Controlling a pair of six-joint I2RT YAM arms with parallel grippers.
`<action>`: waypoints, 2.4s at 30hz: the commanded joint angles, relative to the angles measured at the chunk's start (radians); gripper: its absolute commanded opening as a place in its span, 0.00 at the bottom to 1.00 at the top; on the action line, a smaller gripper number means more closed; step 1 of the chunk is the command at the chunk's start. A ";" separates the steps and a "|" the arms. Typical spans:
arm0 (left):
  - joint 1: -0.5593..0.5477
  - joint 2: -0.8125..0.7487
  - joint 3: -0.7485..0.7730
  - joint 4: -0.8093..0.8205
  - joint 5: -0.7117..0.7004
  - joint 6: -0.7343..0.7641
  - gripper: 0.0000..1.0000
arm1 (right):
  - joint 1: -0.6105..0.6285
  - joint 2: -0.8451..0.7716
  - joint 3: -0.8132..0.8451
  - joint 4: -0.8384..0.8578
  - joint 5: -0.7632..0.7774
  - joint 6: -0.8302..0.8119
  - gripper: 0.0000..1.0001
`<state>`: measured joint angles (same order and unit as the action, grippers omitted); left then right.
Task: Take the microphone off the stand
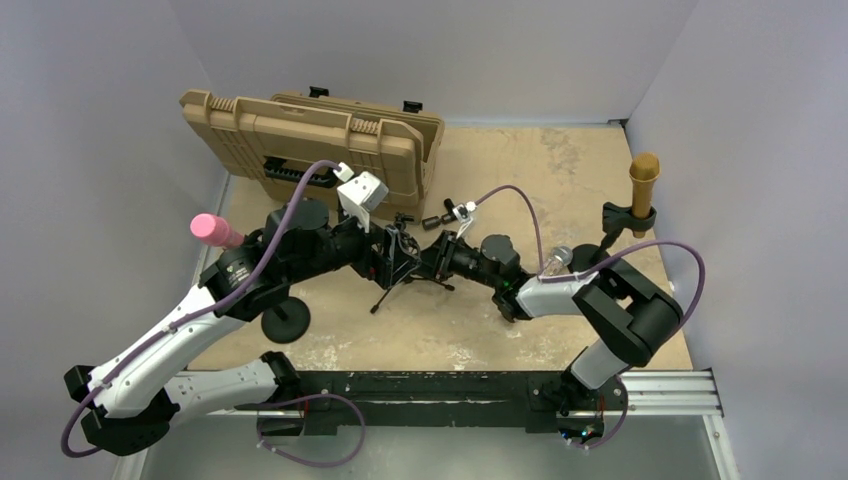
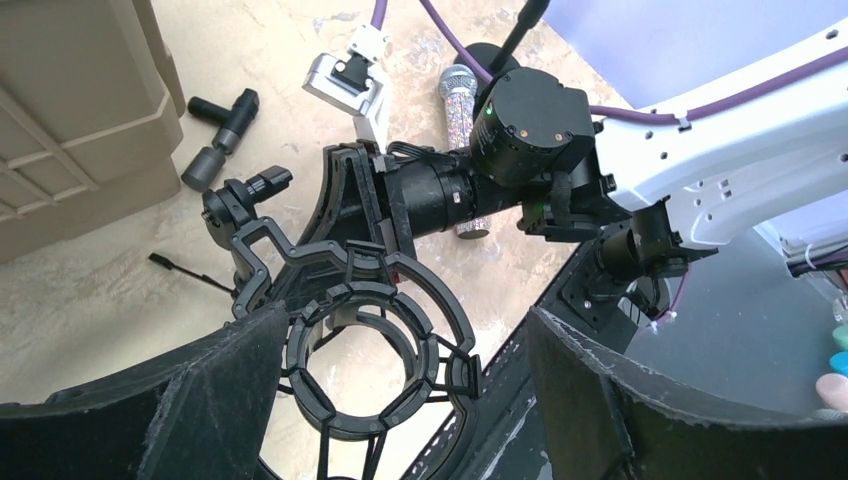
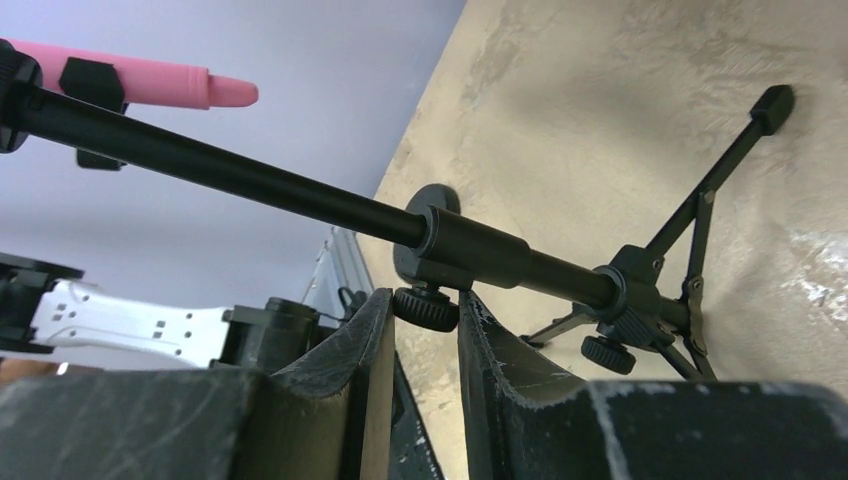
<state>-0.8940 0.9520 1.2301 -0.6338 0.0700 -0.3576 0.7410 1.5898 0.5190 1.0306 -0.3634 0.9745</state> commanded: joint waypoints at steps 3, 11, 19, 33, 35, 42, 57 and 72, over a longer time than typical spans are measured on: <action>-0.001 -0.004 -0.024 0.023 0.028 -0.029 0.85 | 0.023 -0.062 0.098 -0.253 0.302 -0.146 0.00; -0.001 0.005 -0.017 0.024 0.025 -0.026 0.85 | 0.138 -0.042 0.227 -0.493 0.552 -0.198 0.00; 0.000 0.002 -0.015 0.019 0.016 -0.026 0.85 | 0.228 -0.022 0.324 -0.642 0.756 -0.186 0.00; -0.001 -0.008 -0.002 0.014 -0.002 -0.024 0.85 | 0.356 -0.042 0.380 -0.628 0.903 -0.287 0.00; -0.002 -0.009 0.000 0.011 -0.004 -0.023 0.85 | 0.354 -0.074 0.341 -0.563 0.838 -0.301 0.13; -0.002 -0.009 0.010 0.004 -0.007 -0.021 0.87 | 0.339 -0.114 0.270 -0.515 0.726 -0.286 0.53; -0.001 0.017 0.037 0.013 0.007 -0.027 0.88 | 0.008 -0.200 -0.001 -0.007 0.052 0.037 0.61; -0.001 0.012 0.035 0.015 0.009 -0.028 0.88 | -0.002 0.056 -0.025 0.276 -0.089 0.244 0.55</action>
<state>-0.8913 0.9646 1.2324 -0.6273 0.0582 -0.3756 0.7395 1.6127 0.4866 1.1767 -0.3973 1.1744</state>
